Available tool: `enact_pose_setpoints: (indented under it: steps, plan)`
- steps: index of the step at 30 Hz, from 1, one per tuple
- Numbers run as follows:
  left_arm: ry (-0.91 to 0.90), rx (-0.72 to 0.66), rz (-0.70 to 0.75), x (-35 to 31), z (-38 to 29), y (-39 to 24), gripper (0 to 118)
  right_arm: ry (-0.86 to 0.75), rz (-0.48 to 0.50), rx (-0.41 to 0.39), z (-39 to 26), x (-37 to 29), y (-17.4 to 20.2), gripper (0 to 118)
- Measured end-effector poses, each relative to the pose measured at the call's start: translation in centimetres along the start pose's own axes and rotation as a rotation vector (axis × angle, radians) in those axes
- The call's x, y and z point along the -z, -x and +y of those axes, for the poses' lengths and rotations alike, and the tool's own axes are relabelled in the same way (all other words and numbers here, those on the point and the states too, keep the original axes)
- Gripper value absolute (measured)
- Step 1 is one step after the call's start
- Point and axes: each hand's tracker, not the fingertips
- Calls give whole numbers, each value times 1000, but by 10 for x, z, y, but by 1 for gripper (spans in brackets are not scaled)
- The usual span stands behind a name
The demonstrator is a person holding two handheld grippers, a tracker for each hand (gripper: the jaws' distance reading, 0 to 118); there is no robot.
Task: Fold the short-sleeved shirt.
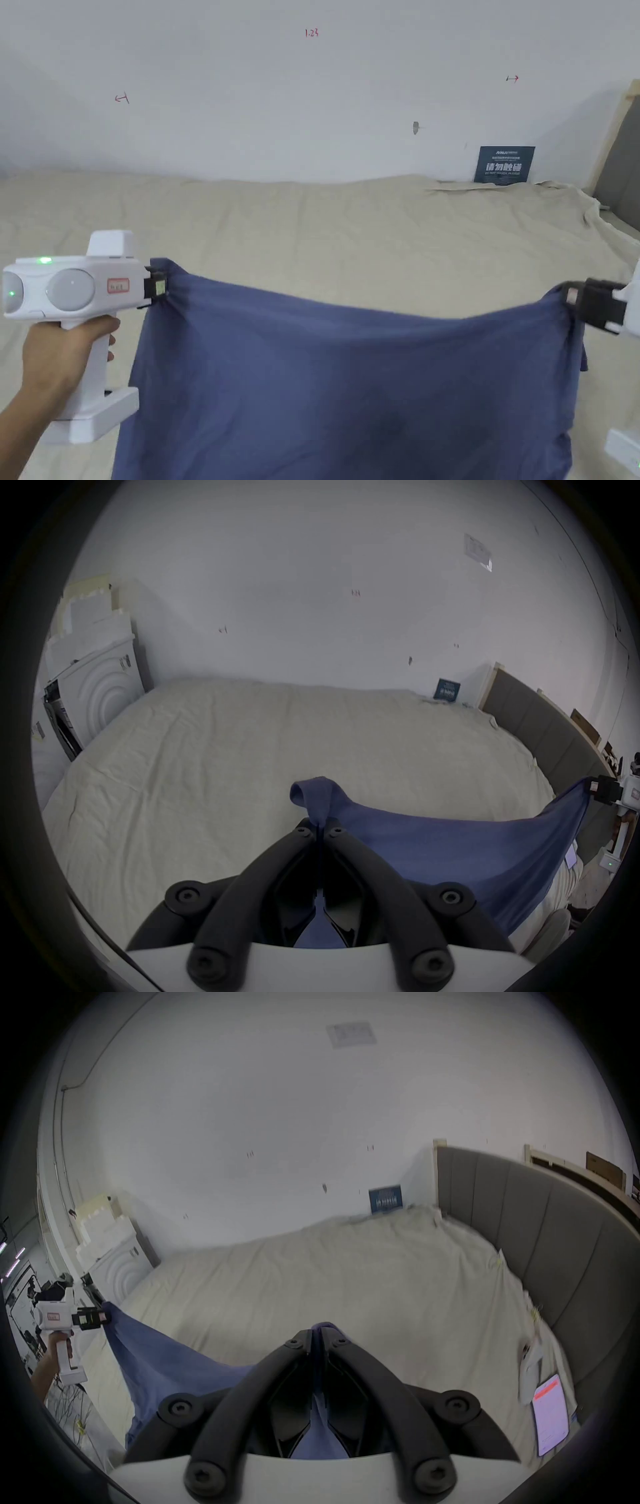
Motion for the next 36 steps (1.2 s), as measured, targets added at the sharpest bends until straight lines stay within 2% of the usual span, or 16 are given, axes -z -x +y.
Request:
enact_pose_setpoints:
  steps: [8, 15, 21, 27, 31, 36]
  plan:
    - [-151, -26, 21, -41, 83, 10, 0, -187, 65, -12, 89, -15, 27, 4]
    - [-285, 8, 44, -64, 162, 3, 0, -351, 62, -22, 166, -24, 50, 4]
    - [-387, 19, 47, -84, 223, -4, 0, -444, 51, -53, 220, -21, 48, 4]
    - [-425, 78, 70, -84, 242, -22, 0, -482, 16, -120, 242, -14, 52, 4]
    - [-405, 95, 76, -72, 223, -31, 0, -483, 15, -111, 232, 5, 43, 4]
    - [-311, 111, 86, -11, 190, -18, 0, -404, -3, -106, 196, 43, 31, 4]
